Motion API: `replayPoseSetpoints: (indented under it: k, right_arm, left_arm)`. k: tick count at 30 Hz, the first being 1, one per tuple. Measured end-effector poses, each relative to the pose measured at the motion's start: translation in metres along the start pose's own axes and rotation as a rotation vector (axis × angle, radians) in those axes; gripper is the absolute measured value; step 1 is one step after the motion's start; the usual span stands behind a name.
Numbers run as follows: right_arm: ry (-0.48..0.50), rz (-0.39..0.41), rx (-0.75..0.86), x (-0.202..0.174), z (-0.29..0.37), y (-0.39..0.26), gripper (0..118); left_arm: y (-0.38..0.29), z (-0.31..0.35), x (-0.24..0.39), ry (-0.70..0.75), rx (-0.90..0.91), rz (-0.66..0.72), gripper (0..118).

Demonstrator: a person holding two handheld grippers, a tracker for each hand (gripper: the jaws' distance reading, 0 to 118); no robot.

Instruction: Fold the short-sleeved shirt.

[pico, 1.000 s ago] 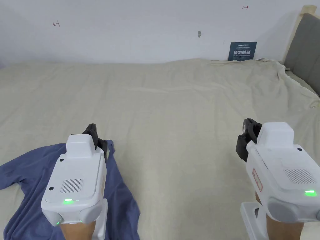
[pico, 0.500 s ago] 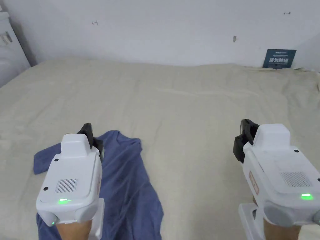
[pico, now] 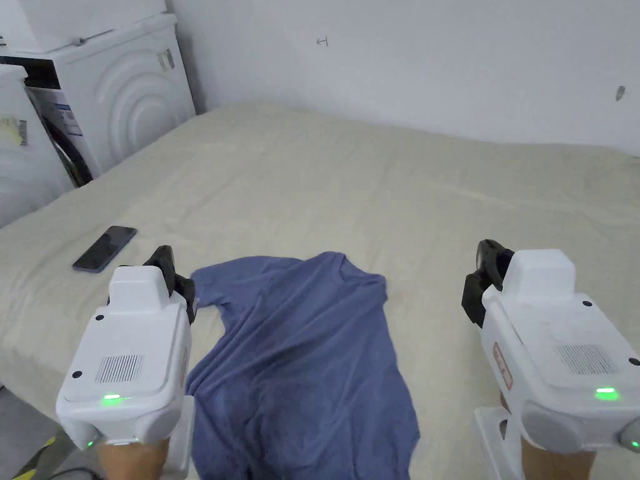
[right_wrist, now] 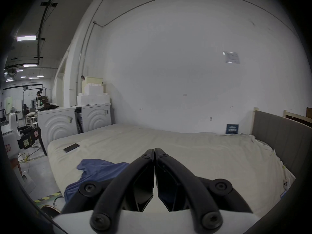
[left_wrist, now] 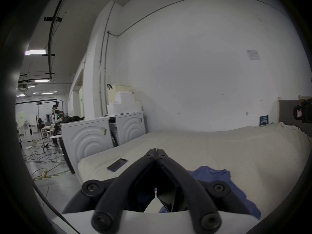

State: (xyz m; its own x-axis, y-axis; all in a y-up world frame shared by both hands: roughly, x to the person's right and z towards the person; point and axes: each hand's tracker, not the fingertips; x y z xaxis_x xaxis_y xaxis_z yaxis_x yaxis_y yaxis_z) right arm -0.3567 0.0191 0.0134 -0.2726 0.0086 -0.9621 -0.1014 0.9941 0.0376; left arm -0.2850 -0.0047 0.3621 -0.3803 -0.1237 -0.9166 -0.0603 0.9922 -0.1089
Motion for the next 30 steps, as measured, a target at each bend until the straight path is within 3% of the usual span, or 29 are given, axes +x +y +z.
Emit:
replayPoseSetpoints:
  k: [11,18,25,27,28,30]
  right_arm:
    - [0.059,0.001,-0.008,-0.026,-0.005,-0.002,0]
    - [0.01,0.017,-0.024,-0.005,0.001,-0.006,0]
    - [-0.066,0.029,-0.042,0.028,0.009,-0.013,0]
    - [-0.092,0.032,-0.057,0.037,0.01,-0.016,0]
    - [-0.108,0.036,-0.069,0.041,0.009,-0.018,0]
    - [-0.13,0.037,-0.09,0.051,0.008,-0.024,0]
  left_arm:
    - [-0.002,0.005,-0.036,0.055,-0.02,-0.008,0]
    - [-0.007,-0.033,-0.012,-0.145,-0.18,0.089,0]
    - [-0.03,-0.106,0.04,-0.313,-0.516,0.166,6]
    - [-0.044,-0.124,0.06,-0.342,-0.608,0.125,19]
    - [-0.051,-0.132,0.069,-0.344,-0.649,0.094,32]
    - [-0.068,-0.149,0.088,-0.367,-0.768,0.032,74]
